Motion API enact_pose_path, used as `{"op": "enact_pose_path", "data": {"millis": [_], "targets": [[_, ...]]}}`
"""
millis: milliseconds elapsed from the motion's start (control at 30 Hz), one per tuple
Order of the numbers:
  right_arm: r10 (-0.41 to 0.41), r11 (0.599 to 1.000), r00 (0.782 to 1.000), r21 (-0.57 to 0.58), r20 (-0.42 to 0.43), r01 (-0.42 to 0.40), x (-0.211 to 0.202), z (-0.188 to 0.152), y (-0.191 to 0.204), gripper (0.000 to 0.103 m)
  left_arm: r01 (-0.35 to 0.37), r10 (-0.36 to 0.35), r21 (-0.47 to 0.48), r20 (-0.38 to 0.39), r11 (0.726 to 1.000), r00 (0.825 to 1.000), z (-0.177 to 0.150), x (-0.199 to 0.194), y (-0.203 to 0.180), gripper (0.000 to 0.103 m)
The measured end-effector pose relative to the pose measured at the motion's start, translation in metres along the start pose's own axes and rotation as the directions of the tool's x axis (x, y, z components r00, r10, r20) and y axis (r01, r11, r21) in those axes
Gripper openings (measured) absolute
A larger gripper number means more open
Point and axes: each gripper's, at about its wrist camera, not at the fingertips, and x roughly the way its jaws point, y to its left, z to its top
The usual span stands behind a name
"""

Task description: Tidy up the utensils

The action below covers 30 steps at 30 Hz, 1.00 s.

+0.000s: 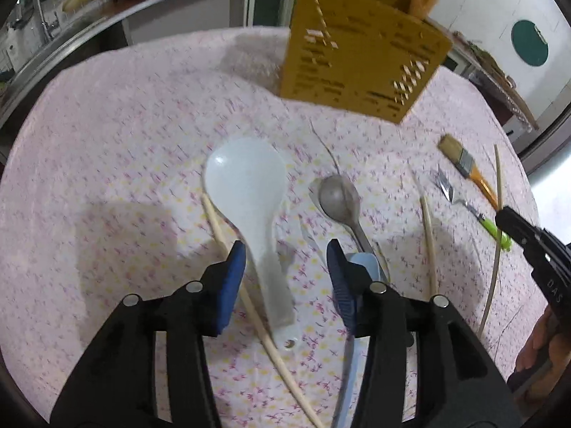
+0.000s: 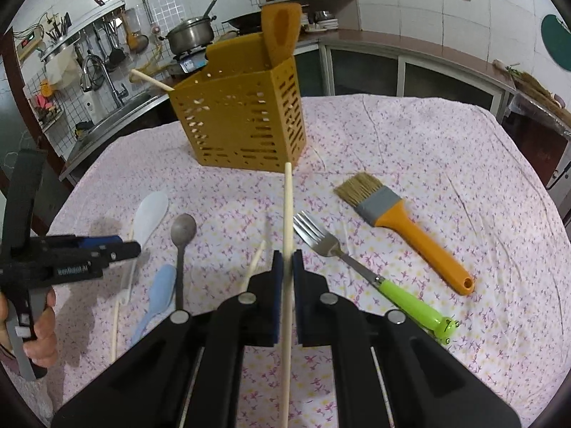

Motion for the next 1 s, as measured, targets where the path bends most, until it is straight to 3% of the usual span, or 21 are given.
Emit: {"op": "enact_pose_path", "data": {"millis": [133, 267, 367, 467, 800, 1000], "targets": [[-0.010, 1.000, 1.000, 0.002, -0.005, 0.010, 0.002, 0.001, -0.007, 0.006, -0.063, 0.063, 0.072, -0.003, 0.995, 0.998, -0.012, 0.002, -0.020, 0.045], [-0.011, 1.000, 1.000, 0.024, -0.013, 0.012, 0.004, 0.003, -0.014, 0.006, -0.094, 0.095, 0.027, -0.040, 0.995, 0.995, -0.005, 0.014, -0.011, 0.045], [-0.013, 1.000, 1.000, 0.015, -0.018, 0.013, 0.005, 0.001, -0.013, 0.006, -0.097, 0.097, -0.003, -0.085, 0.995, 0.992, 0.002, 0.029, -0.002, 0.045], [-0.011, 1.000, 1.000, 0.019, -0.021, 0.012, 0.005, 0.000, -0.013, 0.006, -0.113, 0.112, 0.000, -0.084, 0.994, 0.990, 0.008, 0.033, -0.003, 0.044], [-0.018, 1.000, 0.999, 0.023, -0.030, 0.019, 0.008, 0.001, -0.020, 0.006, -0.085, 0.083, -0.003, -0.167, 0.996, 0.982, 0.050, 0.051, 0.002, 0.044], [-0.021, 0.999, 0.999, 0.024, -0.037, 0.022, 0.012, 0.000, -0.023, 0.006, -0.102, 0.100, -0.004, -0.163, 0.995, 0.982, 0.066, 0.059, 0.008, 0.029]]}}
